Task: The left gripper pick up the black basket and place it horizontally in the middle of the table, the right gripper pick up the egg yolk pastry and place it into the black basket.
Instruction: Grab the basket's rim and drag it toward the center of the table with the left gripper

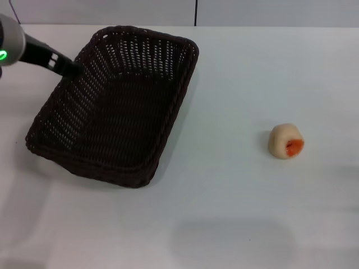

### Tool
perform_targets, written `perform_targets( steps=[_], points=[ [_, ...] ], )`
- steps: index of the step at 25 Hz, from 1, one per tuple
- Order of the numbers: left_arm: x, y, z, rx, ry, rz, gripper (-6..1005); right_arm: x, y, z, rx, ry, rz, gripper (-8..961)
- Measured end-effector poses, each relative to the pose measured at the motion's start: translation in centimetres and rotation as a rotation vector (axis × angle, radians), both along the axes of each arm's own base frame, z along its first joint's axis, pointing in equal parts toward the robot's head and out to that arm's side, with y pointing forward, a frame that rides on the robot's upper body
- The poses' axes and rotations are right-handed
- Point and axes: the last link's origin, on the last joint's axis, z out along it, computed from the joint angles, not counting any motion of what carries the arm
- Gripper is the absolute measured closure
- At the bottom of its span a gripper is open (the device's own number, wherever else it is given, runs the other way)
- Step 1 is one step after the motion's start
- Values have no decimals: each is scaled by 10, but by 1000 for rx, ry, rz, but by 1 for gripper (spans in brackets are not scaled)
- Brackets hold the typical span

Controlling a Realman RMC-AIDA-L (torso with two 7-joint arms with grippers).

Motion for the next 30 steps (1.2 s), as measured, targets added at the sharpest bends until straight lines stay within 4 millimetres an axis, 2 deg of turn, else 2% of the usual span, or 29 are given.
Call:
perform_targets(
  steps=[11, 30],
  points=[
    [-12, 8, -23, -81, 8, 72, 211, 1, -1, 0, -3, -5, -4, 108],
    [-32, 17, -34, -80, 28, 125, 215, 1, -2, 0, -10, -8, -2, 108]
  ],
)
